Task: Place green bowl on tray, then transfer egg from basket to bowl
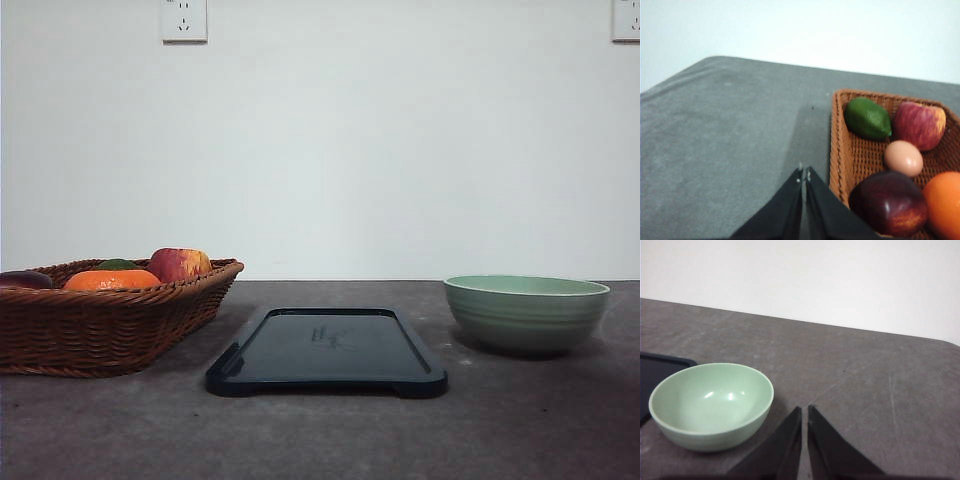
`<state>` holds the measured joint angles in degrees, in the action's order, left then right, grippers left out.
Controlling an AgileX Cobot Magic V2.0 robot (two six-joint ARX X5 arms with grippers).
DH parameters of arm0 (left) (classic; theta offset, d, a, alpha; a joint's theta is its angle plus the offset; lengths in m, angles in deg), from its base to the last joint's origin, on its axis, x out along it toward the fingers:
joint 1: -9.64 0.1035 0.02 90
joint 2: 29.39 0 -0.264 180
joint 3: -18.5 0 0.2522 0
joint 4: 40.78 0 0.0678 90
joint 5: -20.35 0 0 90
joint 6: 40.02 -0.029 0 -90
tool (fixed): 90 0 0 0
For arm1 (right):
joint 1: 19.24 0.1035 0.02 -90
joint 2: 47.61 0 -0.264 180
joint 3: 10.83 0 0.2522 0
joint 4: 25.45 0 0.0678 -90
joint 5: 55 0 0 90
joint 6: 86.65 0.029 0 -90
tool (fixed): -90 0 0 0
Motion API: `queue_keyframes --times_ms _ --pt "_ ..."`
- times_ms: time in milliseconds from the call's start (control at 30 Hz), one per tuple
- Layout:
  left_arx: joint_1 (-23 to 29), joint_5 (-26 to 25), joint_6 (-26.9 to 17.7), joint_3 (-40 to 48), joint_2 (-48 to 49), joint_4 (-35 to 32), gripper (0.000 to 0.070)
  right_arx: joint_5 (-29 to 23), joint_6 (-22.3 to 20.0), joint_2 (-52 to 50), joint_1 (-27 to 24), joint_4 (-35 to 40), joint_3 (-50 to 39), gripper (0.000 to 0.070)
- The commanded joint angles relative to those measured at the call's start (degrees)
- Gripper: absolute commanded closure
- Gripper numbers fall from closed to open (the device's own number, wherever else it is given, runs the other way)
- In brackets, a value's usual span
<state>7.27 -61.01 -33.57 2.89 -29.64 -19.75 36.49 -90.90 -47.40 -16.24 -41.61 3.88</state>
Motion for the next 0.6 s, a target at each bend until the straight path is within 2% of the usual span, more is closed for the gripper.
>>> queue_keyframes --times_ms 0,100,167,233,333,467,567 --pt "0.1 -0.1 3.6 1.0 0.0 -0.7 0.07 0.0 0.6 0.0 0.2 2.0 -0.2 0.0685" --pt "0.1 -0.1 10.5 1.0 0.0 -0.8 0.07 0.1 2.2 0.0 0.2 4.7 -0.2 0.0685" --pt "0.1 -0.2 16.5 1.0 0.0 -0.8 0.07 0.5 5.8 0.0 0.2 6.2 -0.2 0.0686" --pt "0.1 -0.2 21.8 1.0 0.0 -0.9 0.07 -0.1 11.6 0.0 0.2 7.8 -0.2 0.0693" --pt "0.1 -0.2 29.3 1.0 0.0 -1.4 0.07 -3.1 24.5 0.0 0.2 8.5 -0.2 0.0693" --pt "0.1 -1.5 40.4 1.0 0.0 -3.6 0.07 -3.5 34.4 0.0 0.2 8.6 -0.2 0.0693" --pt "0.1 -3.8 42.4 1.0 0.0 -8.7 0.0699 -3.3 42.8 0.0 0.2 9.8 -0.2 0.0693"
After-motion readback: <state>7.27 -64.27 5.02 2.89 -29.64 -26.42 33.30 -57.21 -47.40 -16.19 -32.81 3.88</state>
